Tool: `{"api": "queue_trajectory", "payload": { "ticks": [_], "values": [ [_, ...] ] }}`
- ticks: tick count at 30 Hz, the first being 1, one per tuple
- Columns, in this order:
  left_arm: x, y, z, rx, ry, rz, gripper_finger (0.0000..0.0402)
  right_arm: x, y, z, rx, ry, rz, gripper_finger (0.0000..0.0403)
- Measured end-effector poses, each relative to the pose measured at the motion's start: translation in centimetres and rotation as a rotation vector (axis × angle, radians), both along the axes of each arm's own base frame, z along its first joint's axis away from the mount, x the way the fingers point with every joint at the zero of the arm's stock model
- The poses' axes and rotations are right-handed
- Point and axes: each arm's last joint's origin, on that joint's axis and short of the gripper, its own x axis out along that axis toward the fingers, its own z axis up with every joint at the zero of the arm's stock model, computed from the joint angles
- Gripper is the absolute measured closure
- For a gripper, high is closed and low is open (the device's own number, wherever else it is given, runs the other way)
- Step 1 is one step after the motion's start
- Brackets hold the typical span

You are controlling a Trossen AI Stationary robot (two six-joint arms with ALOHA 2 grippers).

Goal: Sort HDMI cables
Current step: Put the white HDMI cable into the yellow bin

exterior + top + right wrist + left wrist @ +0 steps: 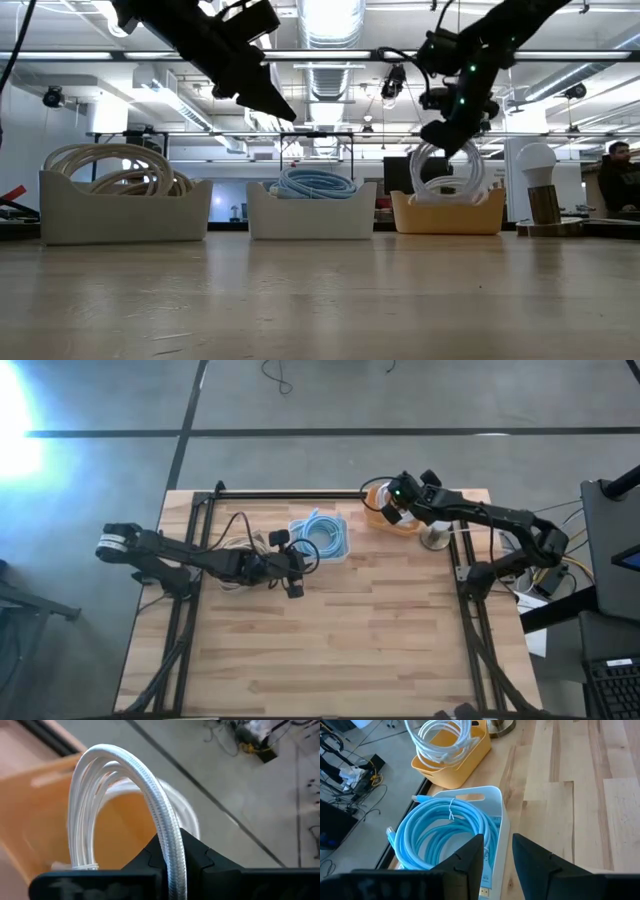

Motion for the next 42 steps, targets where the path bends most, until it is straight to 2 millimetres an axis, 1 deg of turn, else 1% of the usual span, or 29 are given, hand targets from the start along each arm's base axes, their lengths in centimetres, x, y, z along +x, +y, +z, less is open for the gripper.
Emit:
{"api": "queue_trajectory", "payload": {
  "ticks": [4, 8, 11, 14, 21, 28, 36, 42],
  "values": [
    [0.0, 0.0, 0.0, 0.000, 0.000, 0.000, 0.0282, -0.8, -0.1, -1.4, 0.063, 0.003, 0.008, 0.0380],
    [0.0, 0.0, 0.0, 0.001, 0.000, 0.000, 0.0282, -1.2, -0.3, -2.4, 0.085, 0.001, -0.020, 0.0380],
    [0.0, 0.0, 0.0, 0.001, 0.000, 0.000, 0.0282, -1.3, -0.3, -2.9, 0.090, 0.003, -0.041, 0.0377],
    [0.0, 0.0, 0.0, 0.001, -0.001, 0.000, 0.0282, -1.4, -0.3, -3.0, 0.082, 0.003, -0.065, 0.0365],
    [0.0, 0.0, 0.0, 0.000, -0.001, 0.000, 0.0282, -1.3, -0.4, -2.6, 0.057, 0.002, -0.079, 0.0323],
    [0.0, 0.0, 0.0, 0.000, -0.001, 0.000, 0.0282, -1.2, -0.7, -1.7, -0.019, 0.044, -0.111, 0.0284],
    [0.0, 0.0, 0.0, 0.000, -0.001, 0.001, 0.0282, -0.9, -0.9, -0.9, -0.036, 0.034, -0.102, 0.0241],
    [0.0, 0.0, 0.0, -0.001, -0.002, 0.001, 0.0282, -0.9, -0.9, -0.9, -0.027, 0.024, -0.097, 0.0213]
  ]
}}
